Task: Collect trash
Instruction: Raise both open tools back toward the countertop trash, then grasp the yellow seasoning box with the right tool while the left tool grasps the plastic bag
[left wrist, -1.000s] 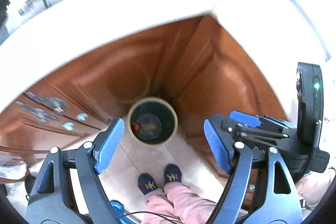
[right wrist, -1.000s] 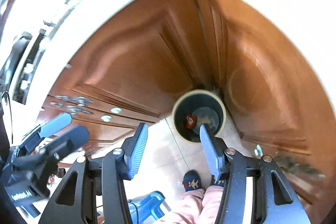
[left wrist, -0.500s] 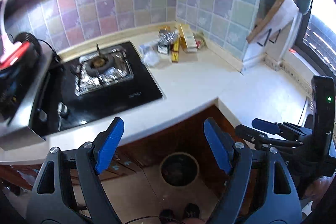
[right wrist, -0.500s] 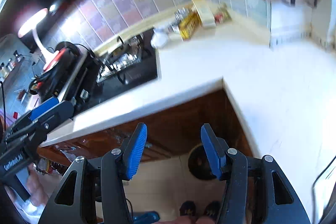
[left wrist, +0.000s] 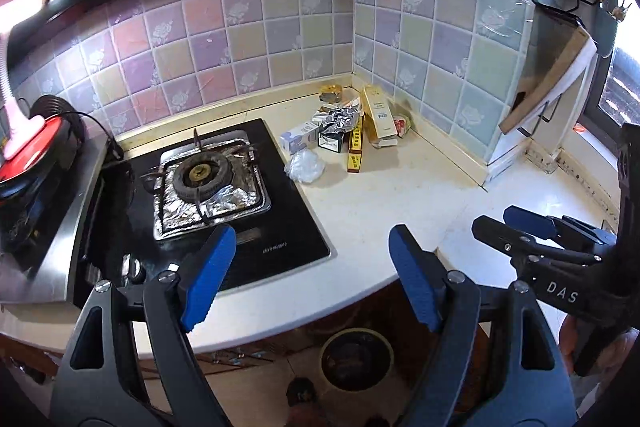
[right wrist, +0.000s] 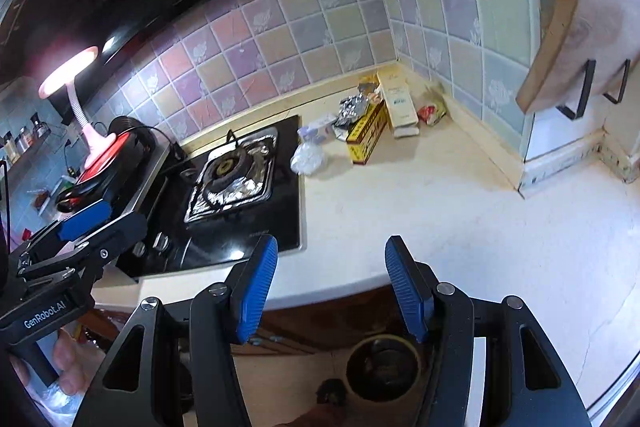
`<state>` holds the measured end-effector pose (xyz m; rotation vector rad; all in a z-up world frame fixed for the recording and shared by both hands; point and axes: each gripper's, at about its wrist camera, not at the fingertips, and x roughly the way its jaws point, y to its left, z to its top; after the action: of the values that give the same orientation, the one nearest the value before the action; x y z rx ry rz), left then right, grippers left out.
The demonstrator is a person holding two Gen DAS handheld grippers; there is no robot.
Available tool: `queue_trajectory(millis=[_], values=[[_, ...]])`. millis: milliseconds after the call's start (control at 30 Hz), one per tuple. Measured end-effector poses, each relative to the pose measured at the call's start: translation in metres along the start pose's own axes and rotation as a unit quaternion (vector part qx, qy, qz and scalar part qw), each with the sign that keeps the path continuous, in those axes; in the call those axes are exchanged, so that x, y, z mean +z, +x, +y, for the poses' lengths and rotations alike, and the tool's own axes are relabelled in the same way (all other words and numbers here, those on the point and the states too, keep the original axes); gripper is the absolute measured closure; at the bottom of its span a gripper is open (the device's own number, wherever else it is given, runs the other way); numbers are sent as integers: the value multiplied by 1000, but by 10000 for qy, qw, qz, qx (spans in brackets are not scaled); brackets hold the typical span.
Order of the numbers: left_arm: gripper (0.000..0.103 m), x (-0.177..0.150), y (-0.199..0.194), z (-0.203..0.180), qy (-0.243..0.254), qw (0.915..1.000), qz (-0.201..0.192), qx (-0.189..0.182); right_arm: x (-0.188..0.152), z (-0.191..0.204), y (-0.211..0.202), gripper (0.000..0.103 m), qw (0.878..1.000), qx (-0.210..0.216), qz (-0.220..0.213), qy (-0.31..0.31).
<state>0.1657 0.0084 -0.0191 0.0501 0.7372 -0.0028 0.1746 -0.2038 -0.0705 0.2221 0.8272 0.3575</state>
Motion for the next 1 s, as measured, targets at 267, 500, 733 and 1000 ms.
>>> queue_trajectory(millis=[267,500,733,1000], values=[[26,55,116,29,190,9954,463,-819,56,-14,94,46,9982,-481,31,343],[26,86,255,53,190,9827,1339,-1262,118,-24,200,46,9924,-924,203,788],[26,88,358,62,24,9722,1947,-1301,163,-32,306,46,9861,-1240,537,965],[27,83,403,54,151,9650,2187,-1436,173,-36,381,47,9800,-1445,1041,883]])
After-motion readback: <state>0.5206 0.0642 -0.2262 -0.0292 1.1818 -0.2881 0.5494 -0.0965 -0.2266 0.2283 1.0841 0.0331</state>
